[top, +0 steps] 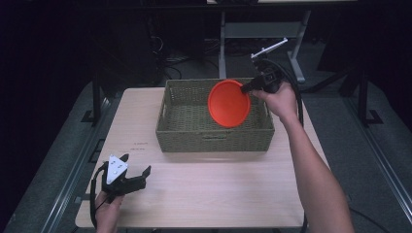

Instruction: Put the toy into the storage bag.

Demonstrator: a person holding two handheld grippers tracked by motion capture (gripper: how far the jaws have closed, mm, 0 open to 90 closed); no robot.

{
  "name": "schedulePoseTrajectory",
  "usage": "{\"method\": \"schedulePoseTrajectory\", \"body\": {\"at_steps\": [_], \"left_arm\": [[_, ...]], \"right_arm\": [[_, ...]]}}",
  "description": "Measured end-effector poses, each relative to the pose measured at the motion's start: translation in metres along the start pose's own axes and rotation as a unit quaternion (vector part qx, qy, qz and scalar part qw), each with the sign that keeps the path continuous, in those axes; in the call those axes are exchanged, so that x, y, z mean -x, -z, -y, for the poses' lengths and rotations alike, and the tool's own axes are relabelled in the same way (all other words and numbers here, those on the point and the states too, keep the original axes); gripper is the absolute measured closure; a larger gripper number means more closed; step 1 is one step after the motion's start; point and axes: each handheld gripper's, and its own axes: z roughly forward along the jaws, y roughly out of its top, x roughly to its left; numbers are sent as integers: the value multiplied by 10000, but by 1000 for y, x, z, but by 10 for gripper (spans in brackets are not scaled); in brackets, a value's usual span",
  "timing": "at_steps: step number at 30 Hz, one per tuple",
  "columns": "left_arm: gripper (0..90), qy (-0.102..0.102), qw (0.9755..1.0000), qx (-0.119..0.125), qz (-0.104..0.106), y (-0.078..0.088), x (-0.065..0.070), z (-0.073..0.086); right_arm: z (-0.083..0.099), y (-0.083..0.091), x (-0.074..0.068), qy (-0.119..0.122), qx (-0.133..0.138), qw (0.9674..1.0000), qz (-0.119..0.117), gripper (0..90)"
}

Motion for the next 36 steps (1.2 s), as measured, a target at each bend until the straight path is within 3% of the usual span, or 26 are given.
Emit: {"method": "schedulePoseTrajectory", "body": {"at_steps": [21, 36], "left_arm": [[128, -19, 10000, -15, 0, 0, 0, 0], [128, -12, 10000, 0, 9, 0, 0, 0]], "right_arm": [[8, -32, 24, -415, -51, 9991, 33, 820], [12, -51, 26, -474, -242, 9985, 86, 819]]}}
